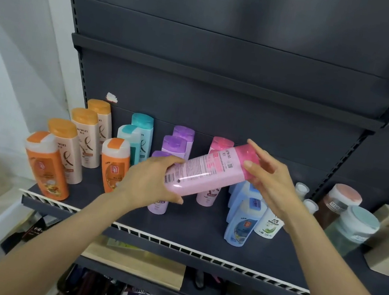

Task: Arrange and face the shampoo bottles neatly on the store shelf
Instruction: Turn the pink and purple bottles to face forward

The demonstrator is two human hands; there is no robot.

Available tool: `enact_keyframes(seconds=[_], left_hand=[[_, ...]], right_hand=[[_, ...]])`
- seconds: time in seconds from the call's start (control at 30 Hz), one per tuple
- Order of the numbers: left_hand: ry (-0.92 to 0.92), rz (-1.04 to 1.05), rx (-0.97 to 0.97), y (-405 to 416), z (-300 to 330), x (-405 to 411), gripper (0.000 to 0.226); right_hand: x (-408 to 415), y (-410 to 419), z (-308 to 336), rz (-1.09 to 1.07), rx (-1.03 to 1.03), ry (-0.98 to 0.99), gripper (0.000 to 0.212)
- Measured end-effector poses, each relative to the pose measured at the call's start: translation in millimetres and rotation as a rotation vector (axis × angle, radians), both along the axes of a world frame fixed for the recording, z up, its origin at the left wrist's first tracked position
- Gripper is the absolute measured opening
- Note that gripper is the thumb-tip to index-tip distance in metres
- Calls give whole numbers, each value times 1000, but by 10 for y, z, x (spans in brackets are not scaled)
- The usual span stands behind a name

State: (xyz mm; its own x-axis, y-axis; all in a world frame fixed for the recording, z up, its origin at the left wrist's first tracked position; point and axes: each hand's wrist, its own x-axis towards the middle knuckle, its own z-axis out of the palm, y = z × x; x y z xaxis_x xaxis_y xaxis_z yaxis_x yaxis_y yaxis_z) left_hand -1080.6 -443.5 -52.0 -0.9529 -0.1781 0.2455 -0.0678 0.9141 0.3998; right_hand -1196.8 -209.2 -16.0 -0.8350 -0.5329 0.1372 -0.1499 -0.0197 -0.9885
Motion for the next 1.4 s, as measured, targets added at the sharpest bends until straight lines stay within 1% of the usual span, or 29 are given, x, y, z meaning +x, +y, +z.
enact_keyframes(seconds=[0.07,0.17,0.3,0.33,0.4,0.47,0.57,0.63,0.73,0.8,0.87,0.97,1.07,1.13,1.2,1.27,1.33,1.4], left_hand=[[153,74,-150,17,-6,22,83],[327,76,-297,26,7,0,81],[511,32,-347,-14,-1,-69,74],[546,18,-354,-31,-9,-85,74],[602,5,-386,-53,-32,-97,76],[623,2,-422,-53,-51,-100,79],[585,-7,-405,-45,-61,-119,79],[518,-12,-332,-38,-45,-131,78],[317,-45,-82,-4,10,-141,79],[203,-76,99,34,47,-134,82],[155,-111,248,79,71,-119,81],[88,-145,458,70,38,-99,72],[26,-172,556,-10,-18,-92,67],[-19,-194,580,-10,-39,-95,61],[-71,-207,614,34,-66,-123,54],[-94,-208,628,75,-109,-170,49],[-79,-198,586,91,-143,-217,48],[-80,-208,566,82,-161,-267,49]], right_hand=[[-20,53,-43,6,78,30,62],[-42,96,-84,42,-20,-38,57],[-59,112,-99,119,-148,-77,82],[-59,116,-108,140,-165,-80,85],[-54,122,-115,170,-192,-73,84],[-45,134,-120,181,-217,-76,82],[-42,154,-124,162,-222,-95,81],[-22,147,-99,120,-200,-93,72],[1,118,-35,45,-212,-99,43],[-3,80,4,25,-251,-143,35],[-35,49,21,44,-307,-194,44],[-97,45,29,155,-360,-223,63],[-148,51,38,222,-275,-163,87],[-156,-6,40,164,-202,-116,88],[-144,-91,58,58,-190,-97,78],[-127,-175,91,-32,-154,-59,58],[-118,-242,115,-110,-72,-9,41],[-127,-265,115,-166,-21,7,34]])
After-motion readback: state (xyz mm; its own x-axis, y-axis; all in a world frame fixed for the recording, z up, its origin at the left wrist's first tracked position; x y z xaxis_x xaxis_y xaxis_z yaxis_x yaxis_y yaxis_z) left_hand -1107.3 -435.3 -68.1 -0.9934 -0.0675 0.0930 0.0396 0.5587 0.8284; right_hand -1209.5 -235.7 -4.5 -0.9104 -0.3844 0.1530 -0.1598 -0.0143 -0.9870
